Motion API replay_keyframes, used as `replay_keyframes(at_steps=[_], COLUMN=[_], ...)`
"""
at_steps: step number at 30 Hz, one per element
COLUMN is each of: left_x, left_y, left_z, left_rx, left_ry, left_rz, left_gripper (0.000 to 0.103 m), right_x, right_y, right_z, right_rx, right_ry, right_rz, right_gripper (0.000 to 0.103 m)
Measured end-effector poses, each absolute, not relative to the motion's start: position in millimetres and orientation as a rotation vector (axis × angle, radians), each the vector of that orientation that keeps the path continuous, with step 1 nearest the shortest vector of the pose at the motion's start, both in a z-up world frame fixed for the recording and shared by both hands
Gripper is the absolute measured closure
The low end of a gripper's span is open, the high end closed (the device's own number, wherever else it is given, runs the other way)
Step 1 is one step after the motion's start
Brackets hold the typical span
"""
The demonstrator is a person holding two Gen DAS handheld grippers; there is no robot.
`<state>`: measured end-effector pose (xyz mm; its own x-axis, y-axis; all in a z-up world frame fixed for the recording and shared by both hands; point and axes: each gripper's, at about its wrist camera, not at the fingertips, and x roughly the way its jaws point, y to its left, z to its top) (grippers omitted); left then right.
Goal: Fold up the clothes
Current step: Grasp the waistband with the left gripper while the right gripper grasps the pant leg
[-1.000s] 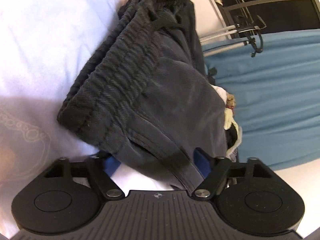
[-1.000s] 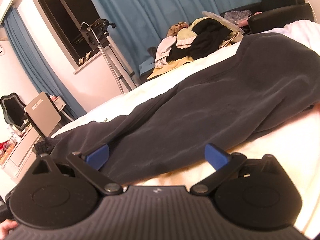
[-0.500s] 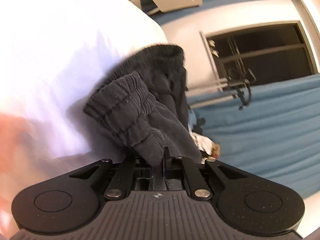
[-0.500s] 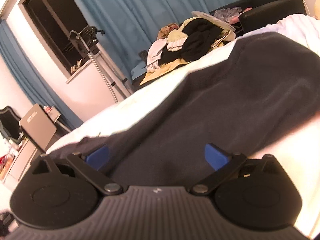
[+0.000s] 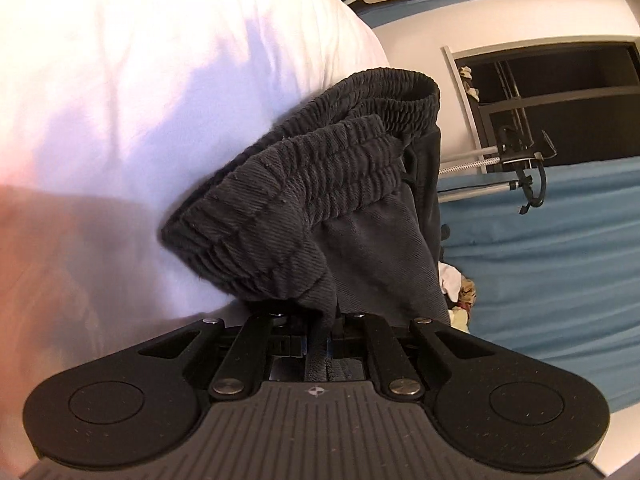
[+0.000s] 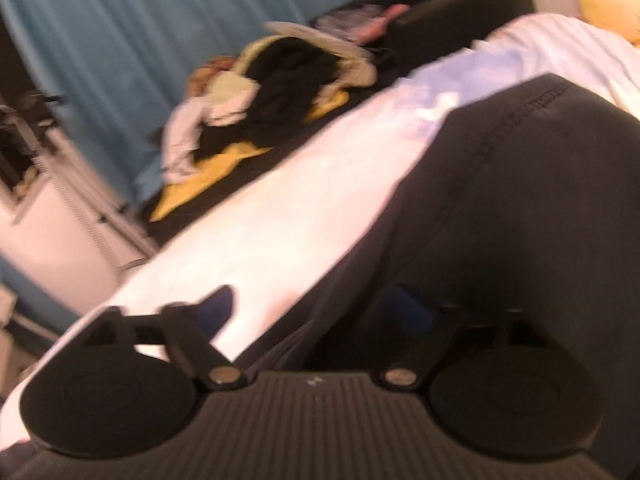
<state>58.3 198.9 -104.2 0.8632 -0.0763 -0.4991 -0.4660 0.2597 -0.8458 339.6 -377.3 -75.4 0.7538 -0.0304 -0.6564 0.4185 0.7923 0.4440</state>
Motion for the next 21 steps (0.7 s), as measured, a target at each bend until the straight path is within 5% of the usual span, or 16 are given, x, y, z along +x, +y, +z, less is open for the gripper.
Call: replay_keyframes(at_steps=[4, 13, 21], left_x=[63, 42, 1], left_y=[198, 207, 215], left_z=[-102, -77, -49], left_rx=[-1.237, -1.221, -1.203], left_ry=[0.480, 0.335, 0.262], left_rz=[0.274, 0.279, 0.338], left_gripper=[0.094, 0.095, 0.095], right_x=[342, 237, 101], right_y=[-398, -428, -453], right_z=[-86, -24, -13], right_rx=[0.583, 0.532, 0.486], right_ry=[0.680, 0.705, 1.004], right_rz=[-0.290, -0.117, 0.099], right_gripper=[0.095, 0.099, 0.099])
